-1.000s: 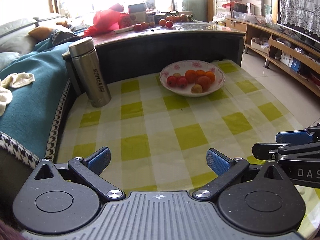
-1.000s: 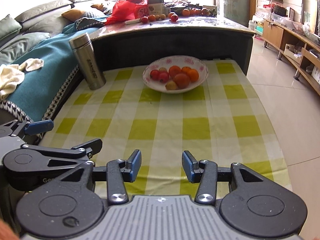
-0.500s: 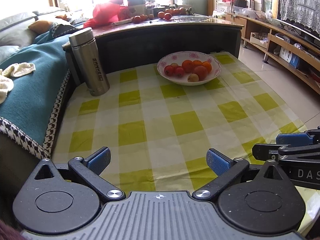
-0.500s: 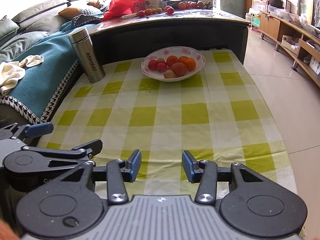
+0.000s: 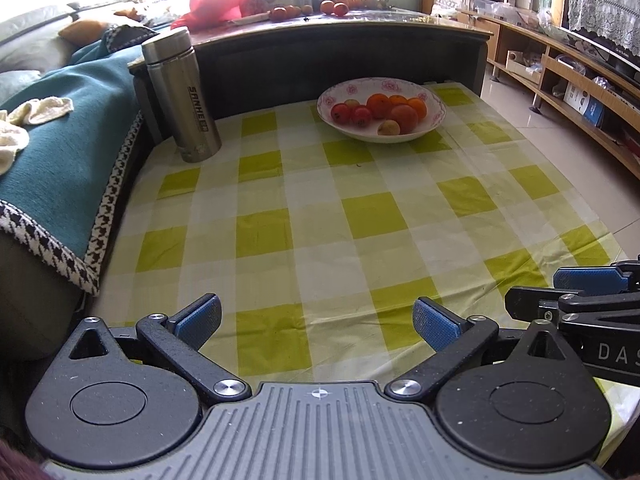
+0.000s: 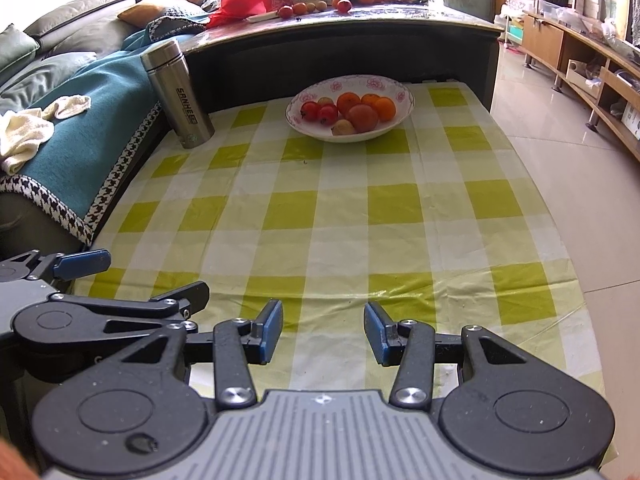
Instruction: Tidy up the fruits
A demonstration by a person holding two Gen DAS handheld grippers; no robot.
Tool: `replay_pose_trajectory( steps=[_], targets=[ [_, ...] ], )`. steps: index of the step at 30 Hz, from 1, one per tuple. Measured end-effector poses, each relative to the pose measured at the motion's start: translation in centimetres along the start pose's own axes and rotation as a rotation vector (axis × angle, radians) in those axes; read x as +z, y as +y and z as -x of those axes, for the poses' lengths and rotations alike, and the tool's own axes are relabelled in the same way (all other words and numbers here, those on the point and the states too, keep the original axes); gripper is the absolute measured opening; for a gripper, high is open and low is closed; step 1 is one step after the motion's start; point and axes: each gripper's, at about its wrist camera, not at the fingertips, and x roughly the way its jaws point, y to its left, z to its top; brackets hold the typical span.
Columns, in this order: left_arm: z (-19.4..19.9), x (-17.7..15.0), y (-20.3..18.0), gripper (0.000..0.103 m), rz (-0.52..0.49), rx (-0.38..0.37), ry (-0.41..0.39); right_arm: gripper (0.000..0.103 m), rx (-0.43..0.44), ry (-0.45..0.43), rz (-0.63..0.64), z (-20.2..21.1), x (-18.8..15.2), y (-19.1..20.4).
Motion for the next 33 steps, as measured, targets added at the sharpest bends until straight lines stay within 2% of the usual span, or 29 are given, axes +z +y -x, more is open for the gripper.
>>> replay_pose_trajectory(
  steps=[33],
  targets=[
    [-0.69, -0.48, 0.02, 0.103, -0.006, 0.012, 0.034, 0.050, -0.009, 0.036, -0.005, -0.82, -0.53, 0.10]
  ],
)
